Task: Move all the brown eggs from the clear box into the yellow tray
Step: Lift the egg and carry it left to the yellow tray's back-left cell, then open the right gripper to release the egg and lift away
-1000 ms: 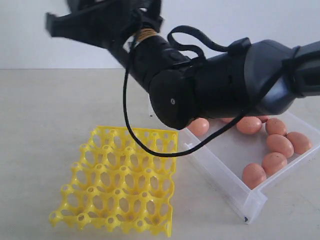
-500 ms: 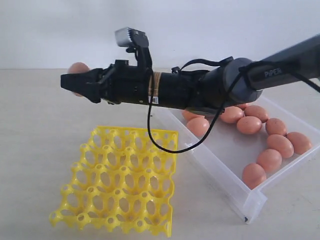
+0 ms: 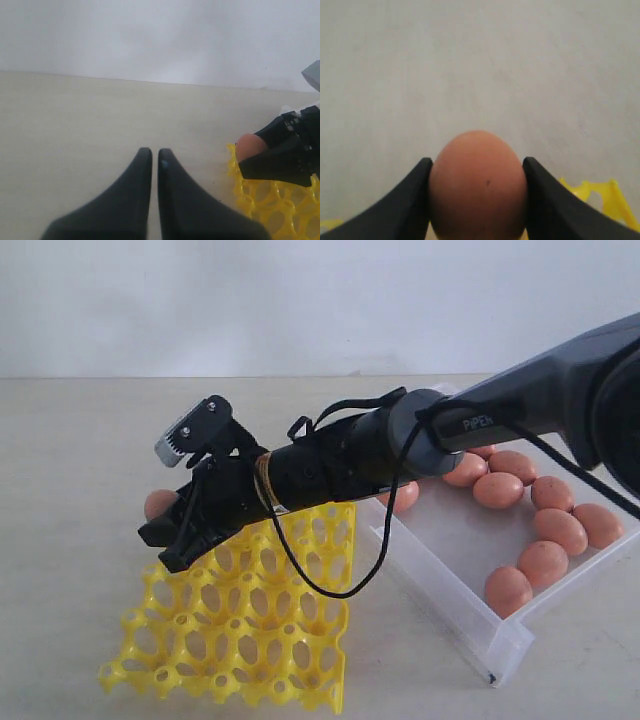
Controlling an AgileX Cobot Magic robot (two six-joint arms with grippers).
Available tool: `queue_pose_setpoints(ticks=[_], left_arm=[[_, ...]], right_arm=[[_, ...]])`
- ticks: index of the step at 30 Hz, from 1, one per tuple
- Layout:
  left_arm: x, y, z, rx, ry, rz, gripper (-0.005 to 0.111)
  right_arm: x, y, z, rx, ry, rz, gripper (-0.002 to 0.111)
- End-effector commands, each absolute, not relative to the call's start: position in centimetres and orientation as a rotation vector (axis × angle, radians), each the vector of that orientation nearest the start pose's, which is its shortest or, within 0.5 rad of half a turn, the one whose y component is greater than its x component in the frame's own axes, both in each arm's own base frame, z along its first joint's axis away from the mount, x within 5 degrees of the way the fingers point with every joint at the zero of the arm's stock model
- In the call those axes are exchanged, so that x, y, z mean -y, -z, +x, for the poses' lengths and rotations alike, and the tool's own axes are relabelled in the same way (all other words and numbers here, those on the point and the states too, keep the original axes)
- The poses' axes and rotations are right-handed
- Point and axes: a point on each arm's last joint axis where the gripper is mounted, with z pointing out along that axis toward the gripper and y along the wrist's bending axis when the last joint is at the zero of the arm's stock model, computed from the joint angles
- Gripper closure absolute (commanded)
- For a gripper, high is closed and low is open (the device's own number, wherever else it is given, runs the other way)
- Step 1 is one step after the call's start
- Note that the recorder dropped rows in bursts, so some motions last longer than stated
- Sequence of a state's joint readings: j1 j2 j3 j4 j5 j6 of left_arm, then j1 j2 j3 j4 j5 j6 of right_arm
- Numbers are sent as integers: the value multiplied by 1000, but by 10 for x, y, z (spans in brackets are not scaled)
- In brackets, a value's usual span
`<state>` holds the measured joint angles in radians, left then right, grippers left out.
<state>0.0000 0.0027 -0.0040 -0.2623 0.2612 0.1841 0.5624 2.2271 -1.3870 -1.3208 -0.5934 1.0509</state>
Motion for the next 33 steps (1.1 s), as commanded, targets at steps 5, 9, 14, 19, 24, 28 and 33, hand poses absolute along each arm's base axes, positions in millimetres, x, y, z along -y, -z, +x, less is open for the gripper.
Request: queue_pose_setpoints(ticks=[5,9,14,19,24,28,33], left_arm=[[6,-191,55,-1731,116,-22,103],[6,-191,55,-1731,116,-22,103],[6,-191,55,-1731,116,-22,103],[6,-191,55,-1731,116,-22,103],[6,-191,55,-1731,116,-22,103],[6,-191,55,-1731,116,-22,103],[6,-191,55,-1731,116,-22,103]], right_arm=[[-293,-123,369,-1886,-676,-1118,109],[-292,-124,371,-1910,-684,-1056,108],[-292,-125,373,-1925,-679,-1013,96],[-291,-125,373,-1923,-671,-1018,73],[-291,-124,373,-1921,-669,-1022,55],[-291,-124,373,-1919,-667,-1024,52],[-291,-125,373,-1915,-666,-1026,53]])
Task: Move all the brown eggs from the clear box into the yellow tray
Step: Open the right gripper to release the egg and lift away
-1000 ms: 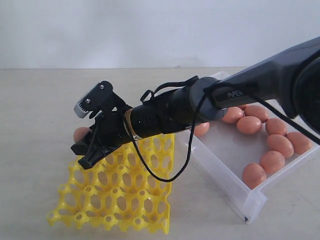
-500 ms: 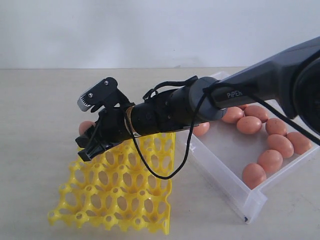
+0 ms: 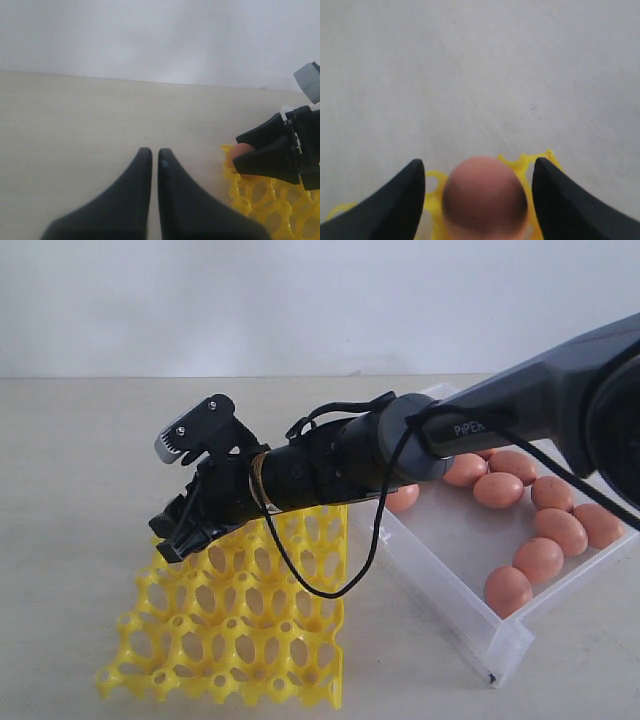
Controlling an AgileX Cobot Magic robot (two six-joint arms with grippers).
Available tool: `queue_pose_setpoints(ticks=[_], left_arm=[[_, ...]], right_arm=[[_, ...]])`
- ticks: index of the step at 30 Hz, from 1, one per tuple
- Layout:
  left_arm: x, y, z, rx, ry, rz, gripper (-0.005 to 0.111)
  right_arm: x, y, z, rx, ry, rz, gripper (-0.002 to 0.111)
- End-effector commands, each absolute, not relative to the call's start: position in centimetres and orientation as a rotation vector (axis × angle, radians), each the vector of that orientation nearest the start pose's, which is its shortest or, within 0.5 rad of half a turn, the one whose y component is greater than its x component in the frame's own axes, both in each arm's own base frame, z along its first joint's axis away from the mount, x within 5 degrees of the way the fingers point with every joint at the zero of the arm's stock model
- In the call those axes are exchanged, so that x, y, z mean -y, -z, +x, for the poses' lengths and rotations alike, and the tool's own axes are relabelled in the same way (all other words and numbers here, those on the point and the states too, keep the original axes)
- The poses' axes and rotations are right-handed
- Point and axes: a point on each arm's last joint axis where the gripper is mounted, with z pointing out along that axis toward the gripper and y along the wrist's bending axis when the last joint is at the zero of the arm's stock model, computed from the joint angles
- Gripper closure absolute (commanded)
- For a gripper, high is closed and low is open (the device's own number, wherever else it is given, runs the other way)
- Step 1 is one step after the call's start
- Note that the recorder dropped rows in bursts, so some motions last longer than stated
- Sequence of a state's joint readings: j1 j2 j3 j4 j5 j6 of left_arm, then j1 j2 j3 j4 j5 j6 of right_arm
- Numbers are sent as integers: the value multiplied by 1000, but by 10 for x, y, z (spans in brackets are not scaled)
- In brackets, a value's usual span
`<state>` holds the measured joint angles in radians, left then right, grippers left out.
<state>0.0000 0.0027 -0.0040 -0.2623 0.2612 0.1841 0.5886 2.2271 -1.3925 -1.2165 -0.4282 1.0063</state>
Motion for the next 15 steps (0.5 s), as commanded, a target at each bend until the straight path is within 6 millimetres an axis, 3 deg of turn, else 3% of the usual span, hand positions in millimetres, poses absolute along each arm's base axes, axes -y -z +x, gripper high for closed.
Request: queue_pose_setpoints(ticks=[1,5,7,11,13,15], left_arm=[[6,-191,55,-1731,116,-22,103],[6,-191,55,-1731,116,-22,103],[6,-191,55,-1731,116,-22,103],[6,-191,55,-1731,116,-22,103],[6,-191,55,-1731,116,-22,103],[6,-191,55,-1731,116,-22,103]], right_arm=[[-291,-128,373,-1902,-658,-1037,53],[-286,-158,376,-1876,-584,-997,53],[-276,-181,380,-1953,-515,-834,53],[-234,-240,383,-2053,-192,-416,53],[-210,-264,375,-2101,-21,-280,53],[-193,-278,362,-2193,114,-250,53]])
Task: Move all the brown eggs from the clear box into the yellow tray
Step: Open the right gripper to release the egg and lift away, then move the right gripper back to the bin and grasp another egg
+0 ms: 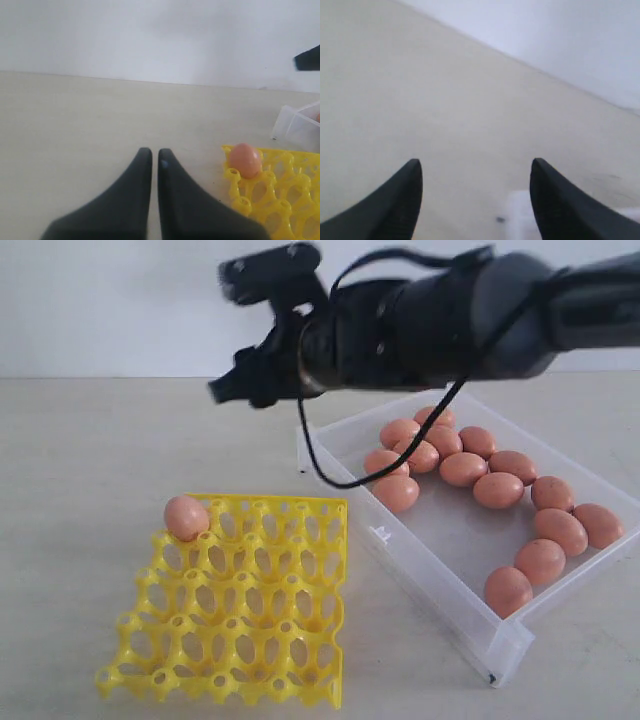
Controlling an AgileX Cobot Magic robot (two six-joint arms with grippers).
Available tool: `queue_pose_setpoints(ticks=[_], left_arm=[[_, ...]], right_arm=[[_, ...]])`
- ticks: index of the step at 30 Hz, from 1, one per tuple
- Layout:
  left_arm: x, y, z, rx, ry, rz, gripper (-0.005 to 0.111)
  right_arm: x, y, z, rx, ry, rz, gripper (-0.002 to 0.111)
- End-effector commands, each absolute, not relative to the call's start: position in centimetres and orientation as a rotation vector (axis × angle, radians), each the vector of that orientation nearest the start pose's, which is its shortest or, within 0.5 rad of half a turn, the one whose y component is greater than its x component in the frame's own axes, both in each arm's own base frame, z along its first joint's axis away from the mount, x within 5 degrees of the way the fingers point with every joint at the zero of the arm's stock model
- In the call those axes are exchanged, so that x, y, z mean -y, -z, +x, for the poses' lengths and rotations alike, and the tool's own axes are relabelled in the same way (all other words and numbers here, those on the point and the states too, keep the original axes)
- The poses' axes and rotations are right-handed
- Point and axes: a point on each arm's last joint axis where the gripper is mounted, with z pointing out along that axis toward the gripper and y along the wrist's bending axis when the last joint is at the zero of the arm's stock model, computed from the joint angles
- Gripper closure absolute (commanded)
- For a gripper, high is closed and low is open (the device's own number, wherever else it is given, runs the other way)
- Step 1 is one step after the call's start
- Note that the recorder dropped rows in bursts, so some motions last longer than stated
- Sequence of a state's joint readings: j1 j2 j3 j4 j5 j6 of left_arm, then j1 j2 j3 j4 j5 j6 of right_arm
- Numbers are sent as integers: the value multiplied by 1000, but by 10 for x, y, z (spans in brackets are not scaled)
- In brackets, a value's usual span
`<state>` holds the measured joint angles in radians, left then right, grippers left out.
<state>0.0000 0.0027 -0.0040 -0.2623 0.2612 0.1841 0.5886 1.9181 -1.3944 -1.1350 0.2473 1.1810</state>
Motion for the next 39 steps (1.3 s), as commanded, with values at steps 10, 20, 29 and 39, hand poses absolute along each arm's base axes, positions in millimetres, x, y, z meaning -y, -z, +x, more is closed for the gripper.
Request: queue_pose_setpoints(ticks=[10,20,29,39], left_arm=[[6,-191,55,-1731,116,-22,103],[6,-191,55,-1731,116,-22,103],[6,-191,55,-1731,116,-22,103],[7,-191,55,-1731,135,0,103]], right_arm=[[-130,-263,333,-2681,667,-880,53],[-100,-238,353,-2695,209,-1246,53],[-65,-232,368,-2622,204,-1315,53],[-64,-185,398,-2277,317,-1808,53]])
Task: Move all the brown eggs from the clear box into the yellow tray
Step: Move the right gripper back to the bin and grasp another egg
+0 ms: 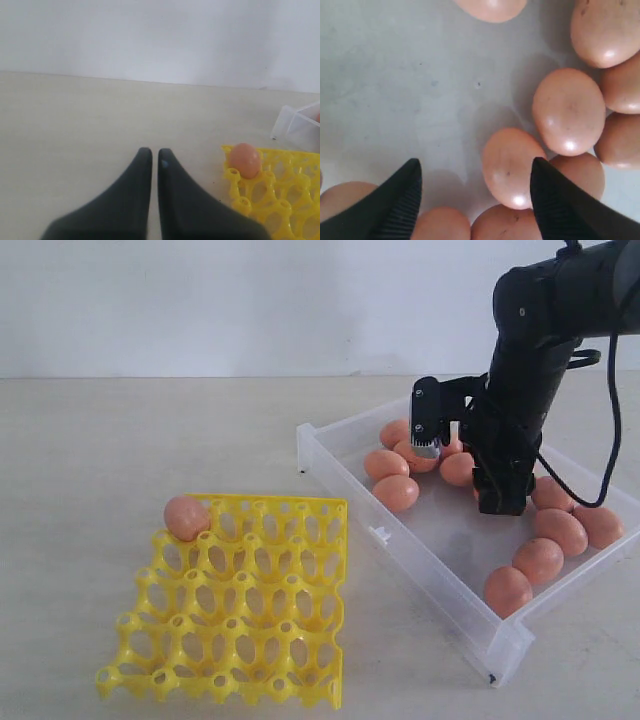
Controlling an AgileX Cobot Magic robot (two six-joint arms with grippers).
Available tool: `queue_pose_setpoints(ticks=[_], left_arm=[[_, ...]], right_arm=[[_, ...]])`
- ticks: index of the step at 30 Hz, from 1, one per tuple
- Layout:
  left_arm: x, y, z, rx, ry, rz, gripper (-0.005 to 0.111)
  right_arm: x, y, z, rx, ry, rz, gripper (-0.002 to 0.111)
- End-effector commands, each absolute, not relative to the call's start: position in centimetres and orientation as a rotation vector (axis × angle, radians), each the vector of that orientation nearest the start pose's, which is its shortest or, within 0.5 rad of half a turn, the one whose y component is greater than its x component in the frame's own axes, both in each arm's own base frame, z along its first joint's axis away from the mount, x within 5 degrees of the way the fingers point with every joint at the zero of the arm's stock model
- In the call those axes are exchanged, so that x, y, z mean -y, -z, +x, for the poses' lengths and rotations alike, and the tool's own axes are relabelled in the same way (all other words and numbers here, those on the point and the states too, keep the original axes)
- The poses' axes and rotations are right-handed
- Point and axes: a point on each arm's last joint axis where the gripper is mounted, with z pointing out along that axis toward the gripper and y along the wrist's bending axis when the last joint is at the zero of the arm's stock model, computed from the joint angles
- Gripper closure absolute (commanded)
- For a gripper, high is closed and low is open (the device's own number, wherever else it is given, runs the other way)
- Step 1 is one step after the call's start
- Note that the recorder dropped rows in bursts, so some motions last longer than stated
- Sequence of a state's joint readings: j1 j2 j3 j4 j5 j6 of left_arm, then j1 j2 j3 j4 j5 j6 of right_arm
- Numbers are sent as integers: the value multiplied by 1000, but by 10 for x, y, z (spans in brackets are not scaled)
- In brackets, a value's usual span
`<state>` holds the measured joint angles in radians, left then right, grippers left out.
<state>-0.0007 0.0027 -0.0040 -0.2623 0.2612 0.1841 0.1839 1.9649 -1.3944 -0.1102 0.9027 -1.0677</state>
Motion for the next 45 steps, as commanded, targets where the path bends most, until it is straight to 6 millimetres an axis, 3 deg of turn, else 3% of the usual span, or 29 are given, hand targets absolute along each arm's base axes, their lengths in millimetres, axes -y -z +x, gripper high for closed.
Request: queue_pose_setpoints(ticks=[1,10,16,24,30,34,36,38,42,45], left_arm=[[7,-191,55,-1731,135,0,103],[7,-191,55,-1731,135,0,103],[7,-191,55,-1731,135,0,103],[7,-191,55,-1731,133,-2,103],[7,-191,55,-1731,133,-2,103],[7,-191,55,-1731,133,-2,103],[7,-191,55,-1731,133,-2,103],[7,-191,55,-1731,133,-2,103],[7,-191,55,-1731,133,-2,103],[7,-191,55,-1731,133,-2,103]], right_arm=[[-64,-185,400,-2254,330,-1793,53],[-59,-185,398,-2231,396,-1927,53],[-58,-184,395,-2271,379,-1916,53],[-55,-158,400,-2312,347,-1961,53],[-52,-154,403,-2290,404,-1992,53],[-50,-139,404,-2314,403,-2022,54],[-50,-138,404,-2339,400,-1990,69],[-51,-139,403,-2411,395,-1898,109],[-52,-150,400,-2647,347,-1469,108],[-68,-170,398,-2649,97,-1180,108]])
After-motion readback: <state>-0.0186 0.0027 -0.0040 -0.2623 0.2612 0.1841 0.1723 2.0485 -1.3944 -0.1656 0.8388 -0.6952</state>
